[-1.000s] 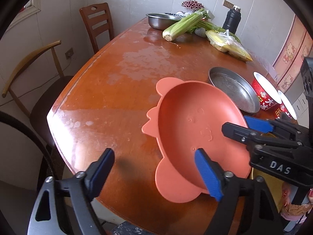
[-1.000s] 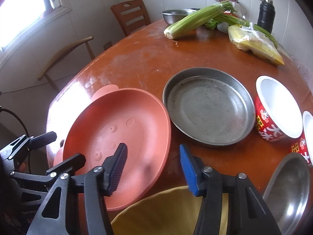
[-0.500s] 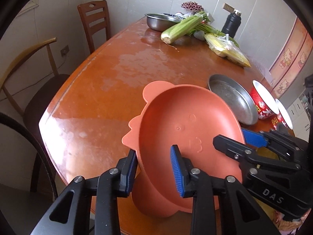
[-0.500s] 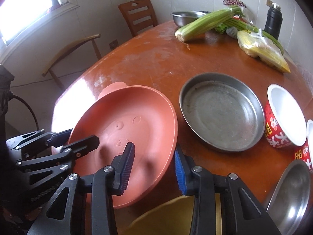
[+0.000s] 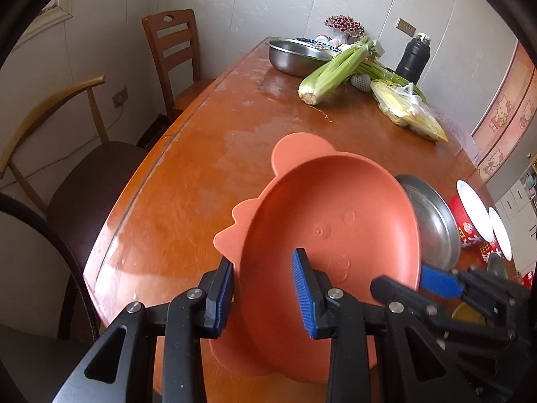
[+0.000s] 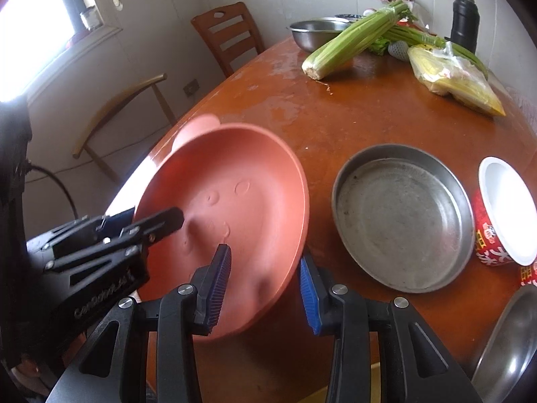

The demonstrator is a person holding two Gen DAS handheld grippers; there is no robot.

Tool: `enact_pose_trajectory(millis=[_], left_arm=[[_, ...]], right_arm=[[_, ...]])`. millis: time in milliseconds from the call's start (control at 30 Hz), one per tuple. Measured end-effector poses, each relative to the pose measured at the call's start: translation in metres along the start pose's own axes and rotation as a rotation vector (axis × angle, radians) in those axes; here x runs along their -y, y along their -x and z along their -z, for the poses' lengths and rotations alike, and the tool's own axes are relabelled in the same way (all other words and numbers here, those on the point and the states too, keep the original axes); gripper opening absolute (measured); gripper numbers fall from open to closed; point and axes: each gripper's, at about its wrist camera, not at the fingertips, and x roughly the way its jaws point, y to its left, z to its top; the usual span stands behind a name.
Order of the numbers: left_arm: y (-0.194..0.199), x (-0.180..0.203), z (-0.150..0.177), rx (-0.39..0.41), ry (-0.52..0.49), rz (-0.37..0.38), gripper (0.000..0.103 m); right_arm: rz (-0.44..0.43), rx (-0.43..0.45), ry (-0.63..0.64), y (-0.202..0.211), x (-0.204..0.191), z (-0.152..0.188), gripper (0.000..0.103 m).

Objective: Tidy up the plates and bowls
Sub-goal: 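Slide the orange plate across the table with the left gripper and release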

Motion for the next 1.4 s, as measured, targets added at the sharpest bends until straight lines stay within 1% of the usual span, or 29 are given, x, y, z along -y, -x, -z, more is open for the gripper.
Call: enact_pose_trajectory(millis=[133,400,500,633,733,767,800,1000,1233,1400], left_arm=[[-0.011,-0.003,-0.003,-0.017,-0.003,-0.002,0.034],[-0.023,-0.004,-0.006,-0.024,-0.018,-0.002,0.034],[-0.025,-0.007,-0.007,-0.033,-0.012,0.009,0.034],[-0.021,-0.011,-0.007,-0.022,-0.011,-0.024,0.034],[-0.016,-0.013,-0.008,-0.005,-0.012,-0.056,0.039],[-0.015,-0.014,-0.008,0.001,-0.014,-0.063,0.043],[-0.012,-0.013,-0.008,0.009,-0.019,-0.073,0.044],[0.008,-0.008,-0.006,0.045,-0.038,-0.068,0.046],[0.030,0.011,0.001,0.067,-0.085,-0.024,0.048],[0.046,0.030,0.011,0.078,-0.128,0.023,0.048]], right_arm=[[-0.001,-0.026,-0.016,-0.009,0.001,0.000,0.041],[0.018,-0.060,-0.025,-0.017,0.001,0.002,0.041],[0.009,-0.085,-0.036,-0.022,0.001,0.004,0.041],[0.007,-0.077,-0.044,-0.019,0.002,0.003,0.041],[0.033,-0.059,-0.043,-0.014,0.005,0.004,0.041],[0.037,-0.052,-0.046,-0.012,0.005,0.004,0.041],[0.036,-0.041,-0.049,-0.009,0.006,0.005,0.042],[0.052,0.025,-0.062,0.014,0.013,0.005,0.042],[0.060,0.091,-0.084,0.046,0.020,0.011,0.043],[0.064,0.129,-0.077,0.070,0.018,0.020,0.046]])
